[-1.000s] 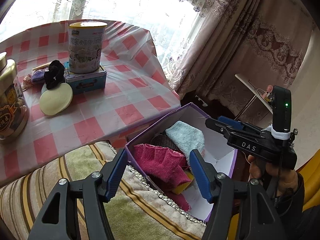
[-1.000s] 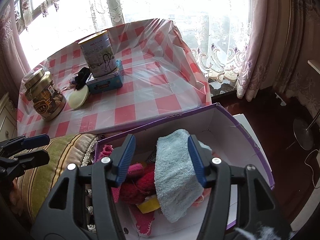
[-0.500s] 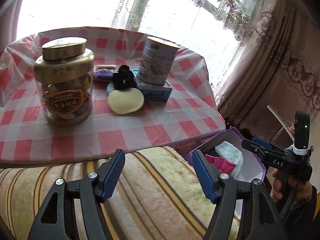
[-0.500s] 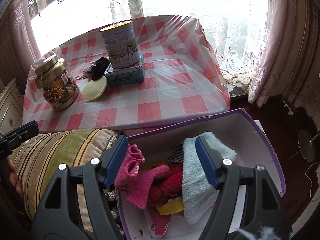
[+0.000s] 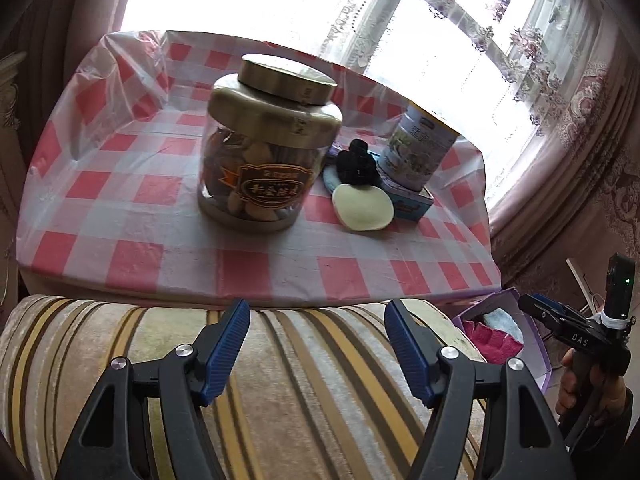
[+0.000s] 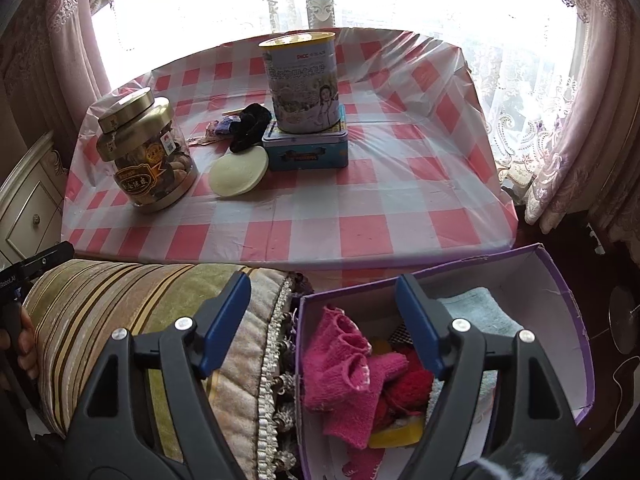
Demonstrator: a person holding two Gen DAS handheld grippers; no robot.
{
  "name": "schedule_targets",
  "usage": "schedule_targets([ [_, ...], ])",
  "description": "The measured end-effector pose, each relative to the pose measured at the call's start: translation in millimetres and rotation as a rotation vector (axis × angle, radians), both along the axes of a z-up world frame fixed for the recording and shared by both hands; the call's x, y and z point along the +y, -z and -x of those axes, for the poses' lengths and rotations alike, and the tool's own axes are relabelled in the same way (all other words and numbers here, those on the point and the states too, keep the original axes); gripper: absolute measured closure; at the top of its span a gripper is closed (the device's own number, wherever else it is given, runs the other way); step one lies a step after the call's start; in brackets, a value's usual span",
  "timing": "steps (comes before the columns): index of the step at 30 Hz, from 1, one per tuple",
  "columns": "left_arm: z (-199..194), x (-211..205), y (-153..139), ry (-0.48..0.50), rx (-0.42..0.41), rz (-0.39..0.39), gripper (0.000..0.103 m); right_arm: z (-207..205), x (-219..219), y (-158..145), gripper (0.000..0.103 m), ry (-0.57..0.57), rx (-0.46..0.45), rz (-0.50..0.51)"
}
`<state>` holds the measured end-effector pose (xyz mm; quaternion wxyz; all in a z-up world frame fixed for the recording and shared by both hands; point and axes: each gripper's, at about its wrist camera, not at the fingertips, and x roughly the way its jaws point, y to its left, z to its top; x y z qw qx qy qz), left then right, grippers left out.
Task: Organize soft objects
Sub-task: 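Move both open tools back over the table toward the remaining items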
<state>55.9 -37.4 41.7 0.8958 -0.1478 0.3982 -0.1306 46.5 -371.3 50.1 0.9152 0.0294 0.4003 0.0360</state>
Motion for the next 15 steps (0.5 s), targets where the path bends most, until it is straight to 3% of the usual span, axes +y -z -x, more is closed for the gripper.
schedule_targets([
  [15,-12,62,15,-0.125,0.064,0.058,0.032,-64,63,18,0.021,-0.090,0.040,0.020],
])
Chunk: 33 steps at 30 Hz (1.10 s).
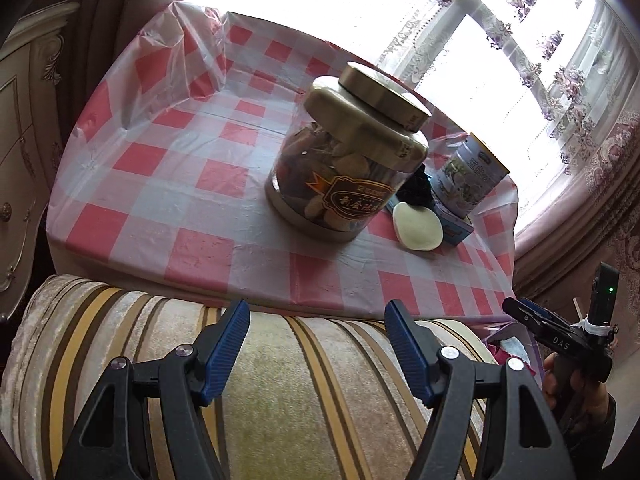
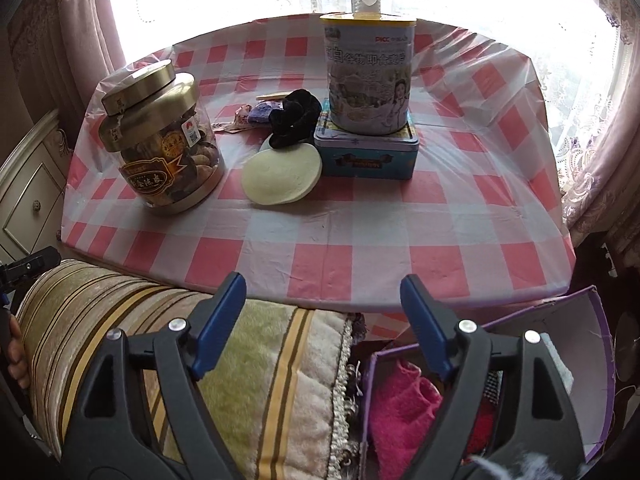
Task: Organize soft objects
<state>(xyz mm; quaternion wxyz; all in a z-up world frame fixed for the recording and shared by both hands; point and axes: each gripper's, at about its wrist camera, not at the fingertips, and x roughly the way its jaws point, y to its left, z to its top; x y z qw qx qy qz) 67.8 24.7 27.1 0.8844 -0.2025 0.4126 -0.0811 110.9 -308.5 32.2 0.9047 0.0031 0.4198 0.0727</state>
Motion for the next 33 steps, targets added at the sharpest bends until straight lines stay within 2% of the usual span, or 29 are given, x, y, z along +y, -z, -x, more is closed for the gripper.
schedule_targets([
  [11,-17,47,9,-0.114,0.051,-0.002,0.032,-59,46,18,0.010,-0.037,0.031,0.051],
  [20,-33,71,18,-0.152,0.092,0.014,0.032,-104,75,37,0.008,-0.052,0.070,0.122],
  [33,-63,97,28,-0.180,0.126,0.001,0.032,-152,93,60,0.007,-0.036,0.116,0.175],
])
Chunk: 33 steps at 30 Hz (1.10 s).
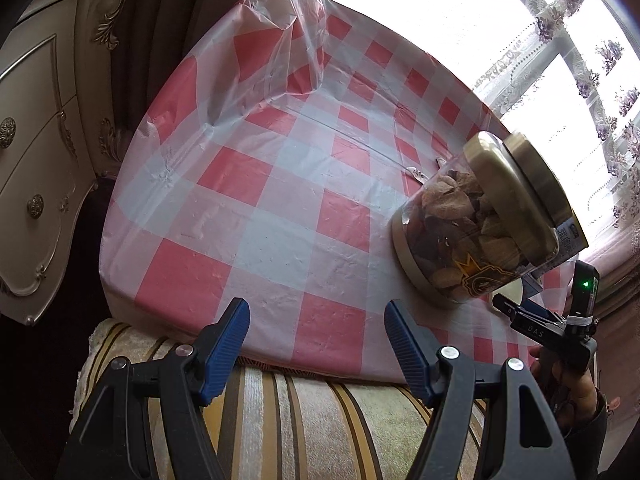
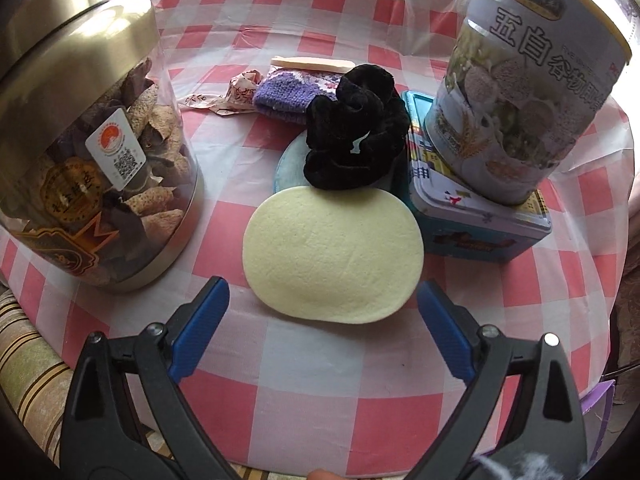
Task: Organize soft objects
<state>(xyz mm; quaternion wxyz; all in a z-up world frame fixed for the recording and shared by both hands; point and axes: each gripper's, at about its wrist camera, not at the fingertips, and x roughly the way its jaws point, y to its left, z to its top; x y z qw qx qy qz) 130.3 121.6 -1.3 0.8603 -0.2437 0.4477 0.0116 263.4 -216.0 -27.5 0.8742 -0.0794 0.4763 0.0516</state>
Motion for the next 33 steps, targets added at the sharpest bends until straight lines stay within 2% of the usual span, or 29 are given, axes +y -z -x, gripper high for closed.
schedule_targets([
  [10,-22,8,9,0.008,0.022,0.007,0.032,-18,3,8,0.005,0.024,0.010,0.011],
  [18,-55,16,11,0.068,0.010,-0.026,0.032,-28,-4,20,0.005,0.042,0.057,-0.044],
  [20,-68,20,13,0.086,0.010,-0.024,0.033,-28,-6,20,0.005,0.042,0.051,-0.061],
  [24,-99,27,14,0.124,0.002,-0.074,0.033,-25,-6,15,0.006,0.032,0.025,-0.074],
  [29,-148,33,11,0.169,-0.018,-0.080,0.033,-21,-7,5,0.006,0.014,-0.013,-0.087],
  [33,-194,25,3,0.246,-0.056,-0.079,0.033,-15,-8,-6,0.006,0.005,-0.061,-0.099],
])
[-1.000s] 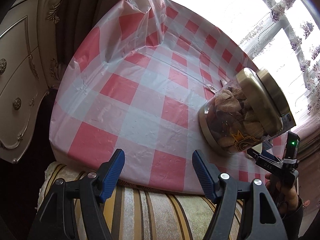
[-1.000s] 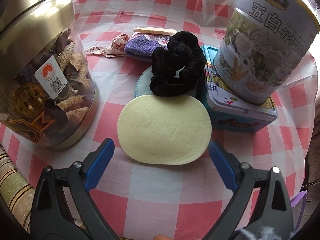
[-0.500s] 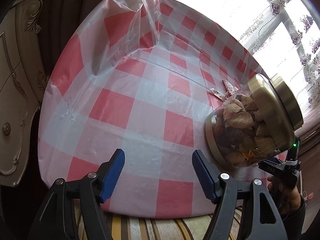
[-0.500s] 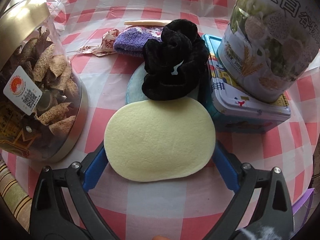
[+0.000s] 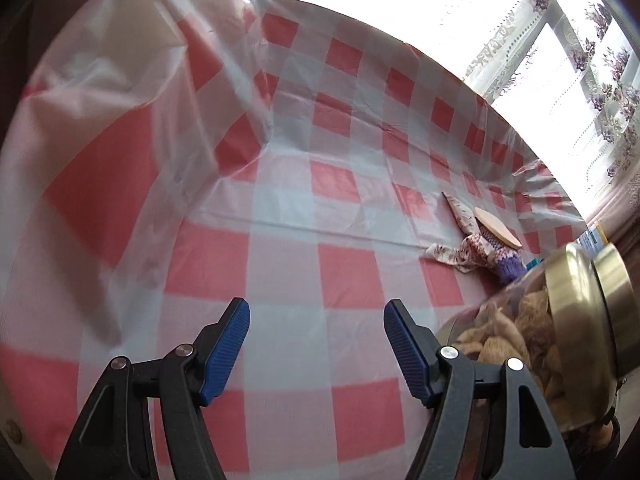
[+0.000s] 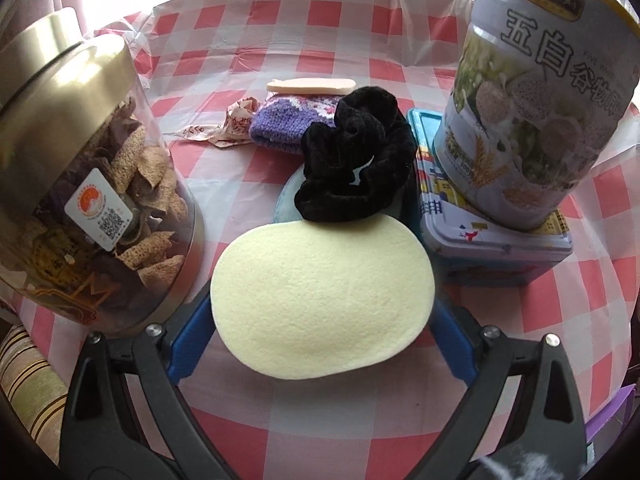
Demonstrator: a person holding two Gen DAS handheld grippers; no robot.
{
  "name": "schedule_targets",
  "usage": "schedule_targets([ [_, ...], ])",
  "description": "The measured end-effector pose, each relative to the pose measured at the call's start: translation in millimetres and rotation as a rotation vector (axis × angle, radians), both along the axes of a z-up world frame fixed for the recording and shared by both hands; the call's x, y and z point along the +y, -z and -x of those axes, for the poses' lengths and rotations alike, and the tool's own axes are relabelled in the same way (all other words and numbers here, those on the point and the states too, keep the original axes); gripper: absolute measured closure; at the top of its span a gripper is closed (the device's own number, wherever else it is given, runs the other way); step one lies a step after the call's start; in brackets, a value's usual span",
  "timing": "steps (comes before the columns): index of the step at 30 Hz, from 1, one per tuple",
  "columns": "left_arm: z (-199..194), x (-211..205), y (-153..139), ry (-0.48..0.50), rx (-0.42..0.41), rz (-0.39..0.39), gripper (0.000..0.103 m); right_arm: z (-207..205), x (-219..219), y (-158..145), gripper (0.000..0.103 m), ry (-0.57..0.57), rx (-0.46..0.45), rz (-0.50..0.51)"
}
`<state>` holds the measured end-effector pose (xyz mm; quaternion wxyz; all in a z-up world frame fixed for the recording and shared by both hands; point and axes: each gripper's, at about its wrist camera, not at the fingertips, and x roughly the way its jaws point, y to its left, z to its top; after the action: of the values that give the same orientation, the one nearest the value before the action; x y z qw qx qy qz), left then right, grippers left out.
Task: Organize soft objects
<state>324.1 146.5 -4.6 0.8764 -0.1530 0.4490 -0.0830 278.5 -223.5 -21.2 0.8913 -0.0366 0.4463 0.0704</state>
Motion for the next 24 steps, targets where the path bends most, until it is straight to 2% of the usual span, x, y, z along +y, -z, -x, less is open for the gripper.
schedule_targets([
  [7,-80,-40,-4,0.198,-0.017,0.040,0.033,6,1,-16,0.006,0.000,-0.060,0.000],
  [14,-152,-92,14,0.444,0.072,0.186,0.033,15,3,-33,0.006,-0.011,-0.140,0.005],
  [17,-169,-120,18,0.580,0.107,0.260,0.033,16,2,-33,0.006,-0.011,-0.141,-0.001],
  [19,-176,-141,22,0.660,0.128,0.279,0.033,13,1,-28,0.006,-0.008,-0.125,-0.006],
  [22,-186,-166,33,0.748,0.193,0.349,0.033,11,-1,-25,0.006,0.000,-0.119,-0.011],
  [24,-191,-184,40,0.793,0.222,0.356,0.032,10,-2,-24,0.006,0.001,-0.116,-0.010],
])
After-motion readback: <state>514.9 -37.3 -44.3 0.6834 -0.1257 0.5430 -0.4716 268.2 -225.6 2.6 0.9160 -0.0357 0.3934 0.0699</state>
